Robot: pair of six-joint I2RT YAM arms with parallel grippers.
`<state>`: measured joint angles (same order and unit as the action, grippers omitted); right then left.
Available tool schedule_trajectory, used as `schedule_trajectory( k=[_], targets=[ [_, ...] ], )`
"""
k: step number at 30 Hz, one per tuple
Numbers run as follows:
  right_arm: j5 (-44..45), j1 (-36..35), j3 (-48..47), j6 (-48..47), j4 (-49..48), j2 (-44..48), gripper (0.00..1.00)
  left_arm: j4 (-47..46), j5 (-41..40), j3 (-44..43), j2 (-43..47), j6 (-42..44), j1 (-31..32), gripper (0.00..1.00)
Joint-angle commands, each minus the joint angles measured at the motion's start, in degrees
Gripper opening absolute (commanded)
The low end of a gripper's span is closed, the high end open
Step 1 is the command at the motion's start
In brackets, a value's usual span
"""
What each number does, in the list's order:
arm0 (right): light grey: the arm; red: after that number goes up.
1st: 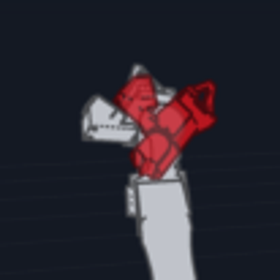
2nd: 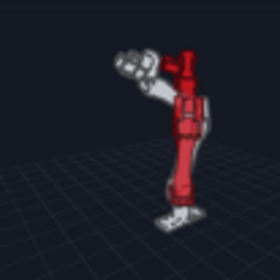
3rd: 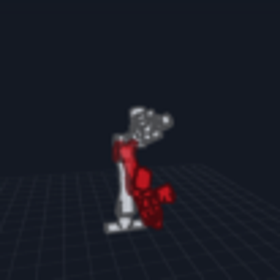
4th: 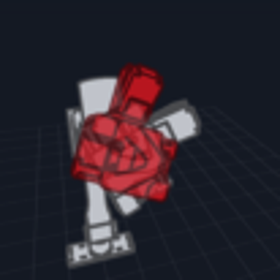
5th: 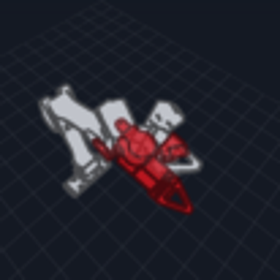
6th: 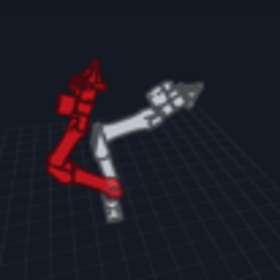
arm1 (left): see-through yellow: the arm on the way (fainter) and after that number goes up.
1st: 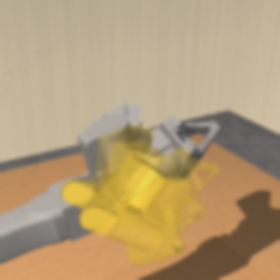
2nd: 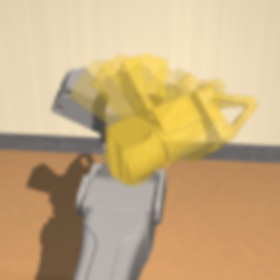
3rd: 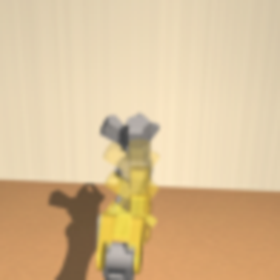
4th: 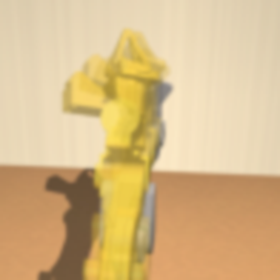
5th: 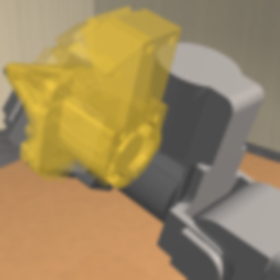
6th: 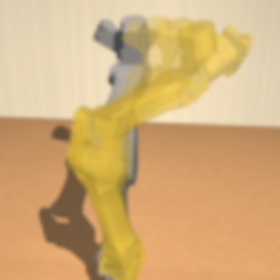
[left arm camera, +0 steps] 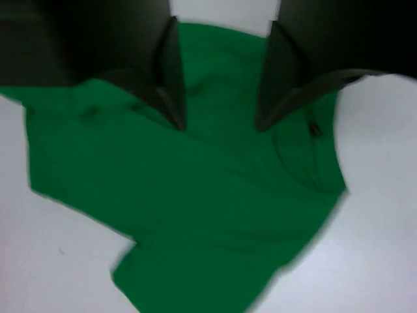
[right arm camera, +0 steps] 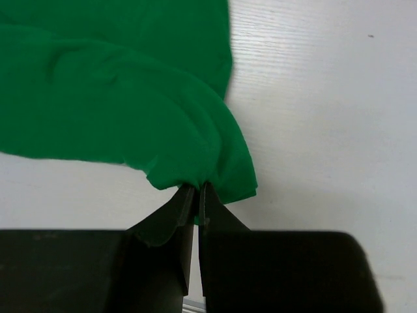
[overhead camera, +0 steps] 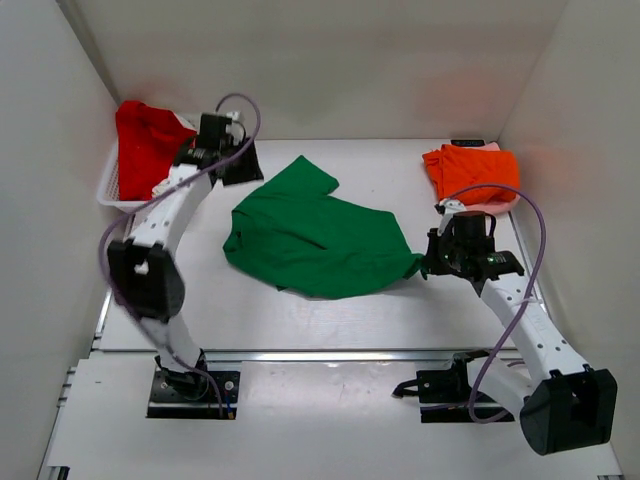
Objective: Fold and stack the t-shirts
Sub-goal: Flatten out the tshirt
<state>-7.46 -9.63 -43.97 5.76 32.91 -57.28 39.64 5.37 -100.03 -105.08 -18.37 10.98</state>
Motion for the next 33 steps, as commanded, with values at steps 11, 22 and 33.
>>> schedule_trajectory(
  k=[11, 22, 33],
  targets=[
    [3.0, 0.2, -0.7, 0.3, -4.5, -0.4, 0.0, -14.6, 12.8, 69.1, 50.6, -14.1, 14.3, 0.29],
    [1.2, 0.2, 3.4, 2.5, -6.2, 2.6, 0.0, -26.1, 5.1, 72.5, 41.2, -16.3, 14.5, 0.53],
    [-0.2, 1.5, 3.8, 3.1, -7.5, 2.8, 0.0, -33.6, -4.9, 73.0, 34.2, -19.1, 16.1, 0.51]
  ],
)
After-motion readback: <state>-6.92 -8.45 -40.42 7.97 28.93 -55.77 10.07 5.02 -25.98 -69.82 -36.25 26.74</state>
